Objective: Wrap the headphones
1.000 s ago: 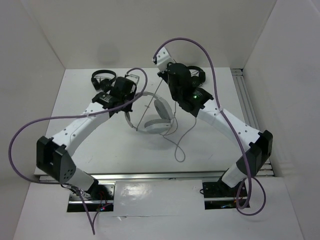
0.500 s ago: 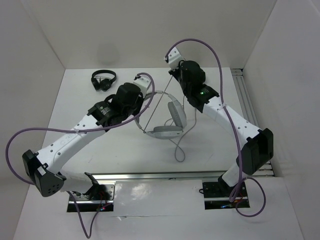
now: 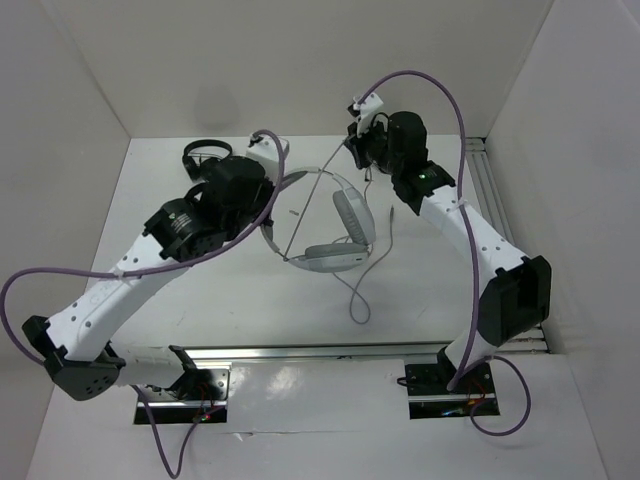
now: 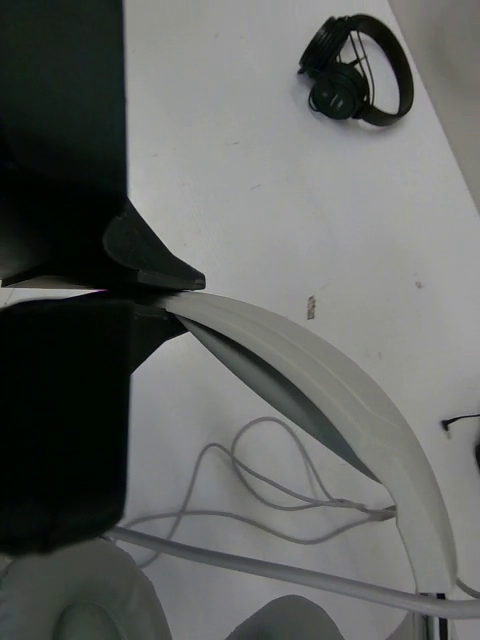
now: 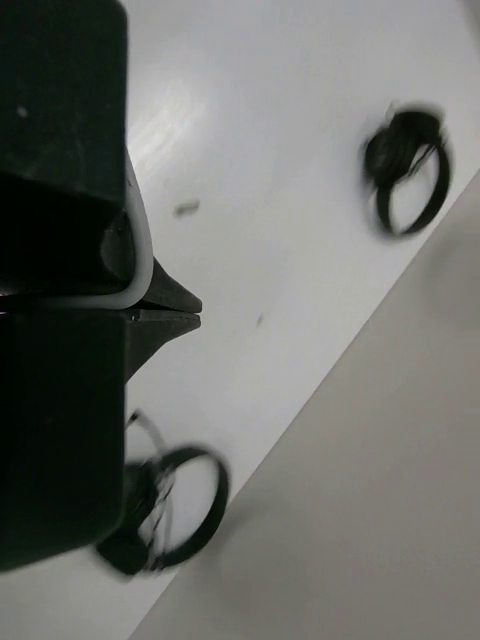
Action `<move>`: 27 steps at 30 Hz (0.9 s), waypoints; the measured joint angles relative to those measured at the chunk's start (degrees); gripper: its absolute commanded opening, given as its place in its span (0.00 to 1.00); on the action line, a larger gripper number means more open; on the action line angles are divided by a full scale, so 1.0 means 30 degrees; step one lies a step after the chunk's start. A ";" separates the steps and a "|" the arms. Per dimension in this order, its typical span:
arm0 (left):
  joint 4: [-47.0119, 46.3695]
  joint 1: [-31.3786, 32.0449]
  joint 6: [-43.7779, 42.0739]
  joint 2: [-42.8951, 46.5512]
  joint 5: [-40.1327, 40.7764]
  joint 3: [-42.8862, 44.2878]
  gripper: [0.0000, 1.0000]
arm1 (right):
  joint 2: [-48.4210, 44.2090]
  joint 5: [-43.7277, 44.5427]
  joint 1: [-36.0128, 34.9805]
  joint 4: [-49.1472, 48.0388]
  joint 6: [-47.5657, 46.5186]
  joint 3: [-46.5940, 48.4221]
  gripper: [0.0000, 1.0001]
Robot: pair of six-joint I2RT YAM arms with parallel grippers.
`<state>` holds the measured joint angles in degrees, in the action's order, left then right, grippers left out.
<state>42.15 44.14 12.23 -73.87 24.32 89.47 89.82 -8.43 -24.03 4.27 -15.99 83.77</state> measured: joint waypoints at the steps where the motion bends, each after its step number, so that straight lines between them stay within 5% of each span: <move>1: 0.0240 0.0117 0.0146 0.0153 0.0444 0.0306 0.00 | 0.0095 -0.1311 0.0168 -0.0408 0.0627 -0.0066 0.00; 10: 0.3293 0.0372 0.1093 0.0466 0.2455 0.3643 0.00 | 0.2091 -0.8429 0.0175 -0.7082 0.7155 -0.1712 0.00; 18: 0.5676 0.0364 0.1559 0.0146 0.3242 0.5880 0.00 | 0.2616 -0.8539 -0.0321 -1.0622 0.9624 -0.2659 0.02; 27: 0.5071 0.0342 0.3840 0.0219 0.0911 0.5887 0.00 | 0.5282 -1.0411 -0.0619 -1.4790 1.2910 -0.2055 0.09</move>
<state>57.36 45.17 23.75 -73.21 27.05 107.13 105.67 -39.66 -25.89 -40.10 22.74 77.60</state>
